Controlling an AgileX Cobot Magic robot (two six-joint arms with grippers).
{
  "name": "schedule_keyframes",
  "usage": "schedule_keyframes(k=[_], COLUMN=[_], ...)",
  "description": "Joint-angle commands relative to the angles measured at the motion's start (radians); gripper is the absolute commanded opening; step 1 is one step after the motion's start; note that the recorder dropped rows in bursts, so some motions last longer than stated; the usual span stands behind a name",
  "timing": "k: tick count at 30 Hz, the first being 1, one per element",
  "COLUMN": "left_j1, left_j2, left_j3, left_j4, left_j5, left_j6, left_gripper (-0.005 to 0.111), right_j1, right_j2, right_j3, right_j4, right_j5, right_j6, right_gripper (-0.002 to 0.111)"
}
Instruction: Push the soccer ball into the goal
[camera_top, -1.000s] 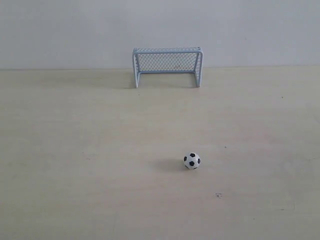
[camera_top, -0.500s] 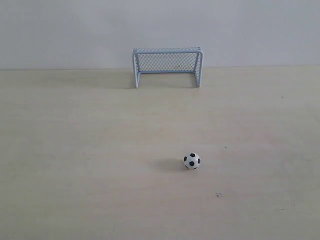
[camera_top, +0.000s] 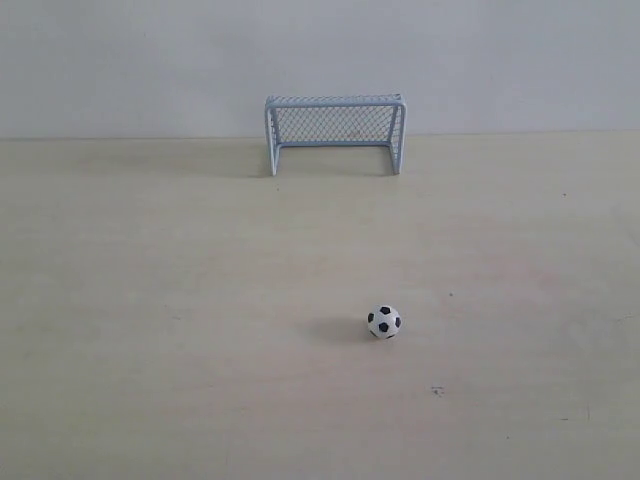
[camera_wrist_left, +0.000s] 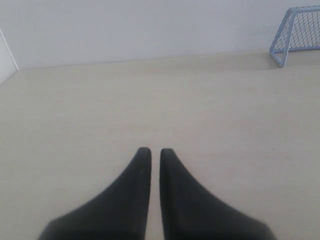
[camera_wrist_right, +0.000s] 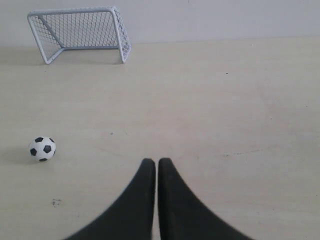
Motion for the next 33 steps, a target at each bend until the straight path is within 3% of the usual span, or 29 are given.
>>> schedule_keyframes(k=[1,18,33], left_j1=[0.002,0.002,0.002], left_j2=[-0.002,-0.002,-0.002], left_j3=[-0.004,-0.004,-0.004], left_j4=[0.003,0.003,0.003], left_j5=[-0.004,-0.004,-0.004], left_j6=[-0.009,-0.009,-0.009], left_gripper=[0.006,0.006,0.006], right_j1=[-0.003,-0.003,-0.003], right_j2=[-0.006,-0.006,-0.006], right_j3=[0.000,-0.003,-0.421], right_j4=[-0.008,0.018,0.069], right_j5=[-0.003,-0.007,0.098], right_j6=[-0.004,0.017,0.017], right_gripper=[0.000,0.000,0.000])
